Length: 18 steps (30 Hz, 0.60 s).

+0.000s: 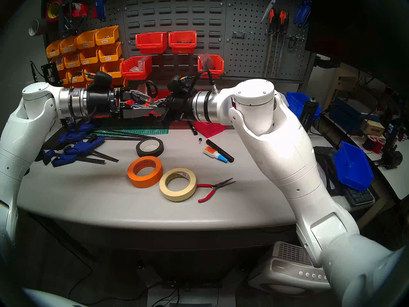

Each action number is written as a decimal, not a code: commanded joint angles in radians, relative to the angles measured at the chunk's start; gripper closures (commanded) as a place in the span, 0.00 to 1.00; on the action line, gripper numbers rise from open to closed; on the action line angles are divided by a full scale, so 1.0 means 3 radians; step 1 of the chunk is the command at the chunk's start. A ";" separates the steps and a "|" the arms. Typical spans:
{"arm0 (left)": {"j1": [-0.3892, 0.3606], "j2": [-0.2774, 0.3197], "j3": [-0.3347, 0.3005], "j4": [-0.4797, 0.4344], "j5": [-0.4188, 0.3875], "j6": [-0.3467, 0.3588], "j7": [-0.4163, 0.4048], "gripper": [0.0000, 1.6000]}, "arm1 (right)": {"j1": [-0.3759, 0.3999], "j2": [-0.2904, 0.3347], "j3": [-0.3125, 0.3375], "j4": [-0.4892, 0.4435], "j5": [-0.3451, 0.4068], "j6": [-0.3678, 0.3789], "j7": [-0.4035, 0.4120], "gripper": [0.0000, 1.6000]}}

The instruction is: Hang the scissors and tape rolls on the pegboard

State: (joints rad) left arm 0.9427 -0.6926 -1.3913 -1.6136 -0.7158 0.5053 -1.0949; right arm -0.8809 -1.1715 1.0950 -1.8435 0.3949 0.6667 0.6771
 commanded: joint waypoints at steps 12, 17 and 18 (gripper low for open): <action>0.0093 -0.0184 -0.0595 -0.0067 -0.0149 -0.0063 0.0745 0.00 | -0.0263 0.0140 0.0536 -0.0295 0.0276 -0.0036 -0.0075 1.00; 0.0233 -0.0351 -0.0826 -0.0150 -0.0278 -0.0067 0.1040 0.00 | -0.0433 0.0138 0.0787 -0.0352 0.0424 -0.0093 -0.0107 1.00; 0.0277 -0.0385 -0.0878 -0.0191 -0.0286 -0.0086 0.1120 0.00 | -0.0480 0.0126 0.0845 -0.0369 0.0461 -0.0106 -0.0120 1.00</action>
State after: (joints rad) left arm 0.9930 -0.7467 -1.5502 -1.6290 -0.7469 0.4903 -0.8589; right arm -0.9770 -1.1297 1.2424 -1.9067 0.4781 0.6654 0.6548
